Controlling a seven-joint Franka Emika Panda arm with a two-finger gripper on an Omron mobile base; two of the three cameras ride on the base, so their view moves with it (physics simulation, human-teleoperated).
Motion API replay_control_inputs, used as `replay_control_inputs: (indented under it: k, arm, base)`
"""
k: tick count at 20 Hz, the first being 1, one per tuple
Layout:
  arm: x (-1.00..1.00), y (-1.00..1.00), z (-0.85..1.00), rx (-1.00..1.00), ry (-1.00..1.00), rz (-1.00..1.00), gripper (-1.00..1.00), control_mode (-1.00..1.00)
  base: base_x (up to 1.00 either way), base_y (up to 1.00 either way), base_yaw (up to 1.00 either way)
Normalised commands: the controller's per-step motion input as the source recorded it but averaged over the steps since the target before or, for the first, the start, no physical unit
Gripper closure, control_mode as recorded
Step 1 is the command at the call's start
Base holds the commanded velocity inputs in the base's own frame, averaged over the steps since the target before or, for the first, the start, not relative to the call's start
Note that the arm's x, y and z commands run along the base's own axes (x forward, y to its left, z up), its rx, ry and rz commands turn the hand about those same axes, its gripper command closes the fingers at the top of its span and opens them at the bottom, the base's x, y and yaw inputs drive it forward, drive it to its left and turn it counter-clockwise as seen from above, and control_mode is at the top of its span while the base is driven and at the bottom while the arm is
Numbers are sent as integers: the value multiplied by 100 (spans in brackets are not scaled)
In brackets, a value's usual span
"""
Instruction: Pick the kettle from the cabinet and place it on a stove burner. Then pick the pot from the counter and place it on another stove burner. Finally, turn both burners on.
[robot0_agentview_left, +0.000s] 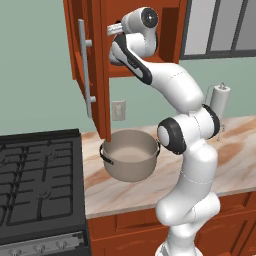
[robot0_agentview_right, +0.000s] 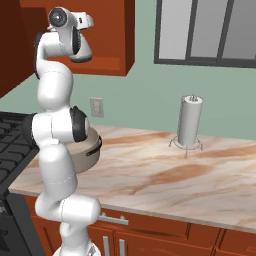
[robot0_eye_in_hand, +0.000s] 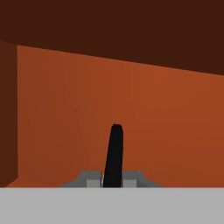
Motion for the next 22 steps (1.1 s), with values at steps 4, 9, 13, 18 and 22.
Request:
replay_control_inputs:
  k: [4,9,13,18,22]
  arm:
    - [0,0,0,0,0,0,100,-100]
    - [-13,-8,-2,0,-2,0,100,-100]
    - [-32,-5,-1,2,-3,0,100,-100]
    - [-56,0,-5,5,-5,-3,100,-100]
    - [-73,0,-9,7,-5,-3,100,-100]
  base:
    - [0,0,0]
    - [0,0,0]
    - [0,0,0]
    - [0,0,0]
    - [0,0,0]
